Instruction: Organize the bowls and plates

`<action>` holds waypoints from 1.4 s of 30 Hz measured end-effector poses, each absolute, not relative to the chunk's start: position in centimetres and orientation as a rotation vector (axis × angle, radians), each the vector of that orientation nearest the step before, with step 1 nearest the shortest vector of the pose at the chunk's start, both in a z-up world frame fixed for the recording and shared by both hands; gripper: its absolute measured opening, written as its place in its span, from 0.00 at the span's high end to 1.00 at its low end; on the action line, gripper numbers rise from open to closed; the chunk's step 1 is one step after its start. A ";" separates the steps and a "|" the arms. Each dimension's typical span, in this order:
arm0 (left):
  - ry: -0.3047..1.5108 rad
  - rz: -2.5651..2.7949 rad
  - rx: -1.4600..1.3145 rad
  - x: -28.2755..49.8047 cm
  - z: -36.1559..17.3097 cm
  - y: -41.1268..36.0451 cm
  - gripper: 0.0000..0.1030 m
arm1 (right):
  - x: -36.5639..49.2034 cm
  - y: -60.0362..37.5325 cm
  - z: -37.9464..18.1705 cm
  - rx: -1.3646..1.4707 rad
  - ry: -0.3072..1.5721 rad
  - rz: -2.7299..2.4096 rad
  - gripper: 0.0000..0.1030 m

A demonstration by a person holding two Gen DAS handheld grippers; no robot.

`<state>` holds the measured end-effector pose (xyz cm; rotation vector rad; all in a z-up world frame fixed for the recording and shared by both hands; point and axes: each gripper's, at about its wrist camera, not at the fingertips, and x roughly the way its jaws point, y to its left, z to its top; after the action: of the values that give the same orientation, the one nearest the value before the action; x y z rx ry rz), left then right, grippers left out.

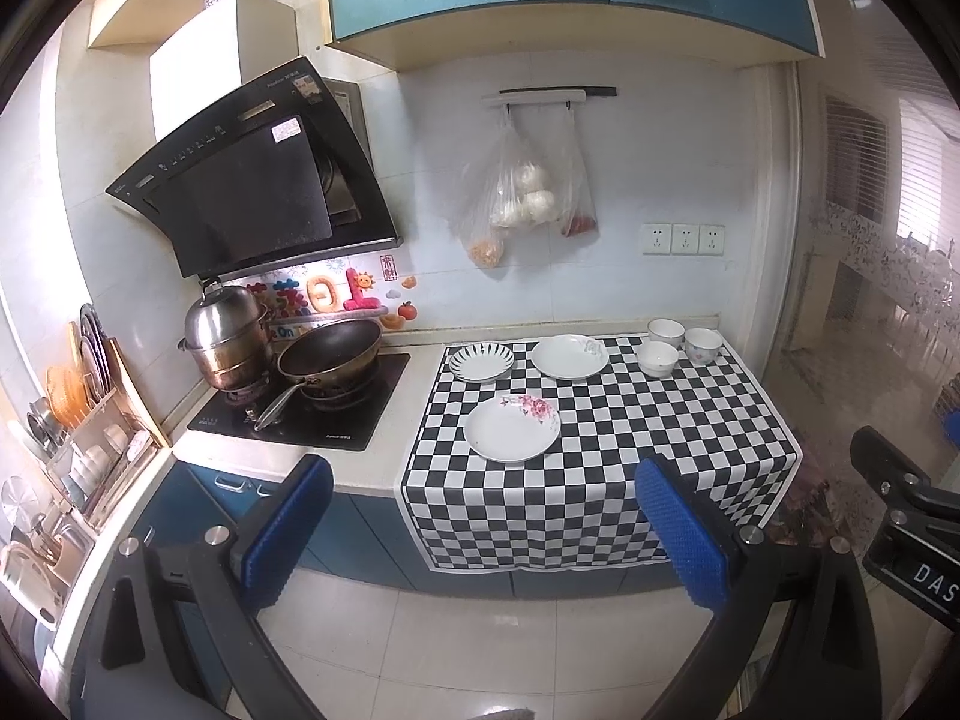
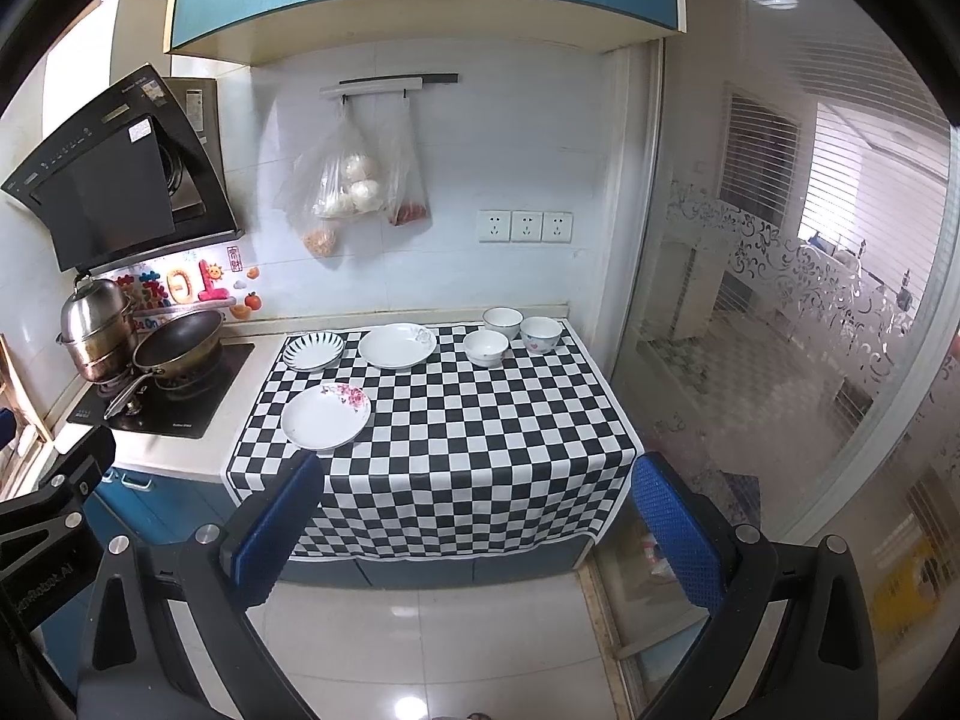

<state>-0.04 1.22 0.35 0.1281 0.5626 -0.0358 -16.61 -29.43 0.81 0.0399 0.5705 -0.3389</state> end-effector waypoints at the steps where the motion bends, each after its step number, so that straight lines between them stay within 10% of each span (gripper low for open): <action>1: 0.563 -0.037 0.128 0.0 0.3 1.2 0.00 | -16.6 -29.4 0.7 0.041 0.571 -0.341 0.00; 42: 0.622 0.013 0.113 13.9 -5.3 5.4 0.00 | -2.9 -27.7 -6.2 0.108 0.641 -0.381 0.00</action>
<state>13.88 5.39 -5.33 0.1134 0.6217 0.0130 -2.89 -27.69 -6.18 0.1080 0.6413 -0.3812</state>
